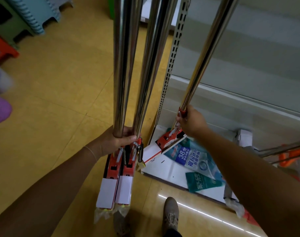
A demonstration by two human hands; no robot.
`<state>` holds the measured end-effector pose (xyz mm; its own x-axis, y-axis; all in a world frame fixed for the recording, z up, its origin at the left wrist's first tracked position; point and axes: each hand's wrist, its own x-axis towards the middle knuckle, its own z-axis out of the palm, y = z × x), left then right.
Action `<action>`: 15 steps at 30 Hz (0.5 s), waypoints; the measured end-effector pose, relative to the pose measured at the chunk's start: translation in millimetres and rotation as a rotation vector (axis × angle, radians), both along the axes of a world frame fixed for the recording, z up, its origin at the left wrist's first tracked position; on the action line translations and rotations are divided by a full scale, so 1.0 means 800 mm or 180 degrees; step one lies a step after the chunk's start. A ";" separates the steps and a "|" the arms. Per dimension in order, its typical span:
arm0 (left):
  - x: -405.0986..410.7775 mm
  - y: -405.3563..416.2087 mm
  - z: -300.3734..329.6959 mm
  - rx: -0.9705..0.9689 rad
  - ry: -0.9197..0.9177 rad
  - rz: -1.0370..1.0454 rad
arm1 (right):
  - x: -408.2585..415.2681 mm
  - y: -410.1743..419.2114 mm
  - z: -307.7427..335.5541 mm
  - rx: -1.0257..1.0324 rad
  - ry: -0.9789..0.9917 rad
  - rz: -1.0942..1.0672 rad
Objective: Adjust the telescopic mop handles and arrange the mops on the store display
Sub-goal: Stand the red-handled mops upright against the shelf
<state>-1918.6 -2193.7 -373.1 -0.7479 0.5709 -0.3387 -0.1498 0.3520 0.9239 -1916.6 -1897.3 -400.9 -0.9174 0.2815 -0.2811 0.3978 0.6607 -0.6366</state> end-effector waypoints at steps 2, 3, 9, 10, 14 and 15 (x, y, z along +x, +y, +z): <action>0.001 -0.002 0.000 -0.0068 -0.0013 -0.0023 | -0.007 0.004 -0.002 0.0003 0.0008 -0.0112; 0.001 -0.002 0.003 -0.0117 -0.0022 -0.0032 | -0.011 0.005 -0.001 0.0012 0.0020 -0.0167; -0.001 -0.010 0.004 -0.0145 -0.0066 0.0001 | -0.031 0.016 -0.003 0.0175 0.0068 -0.0381; -0.002 -0.013 0.002 -0.0142 -0.0072 0.0025 | -0.034 0.017 -0.002 0.0172 0.0056 -0.0390; -0.004 -0.014 -0.005 -0.0159 -0.0041 0.0022 | -0.050 0.020 -0.003 0.0157 0.0038 -0.0418; -0.005 -0.013 -0.006 -0.0135 -0.0049 0.0032 | -0.054 0.020 -0.004 0.0135 0.0035 -0.0429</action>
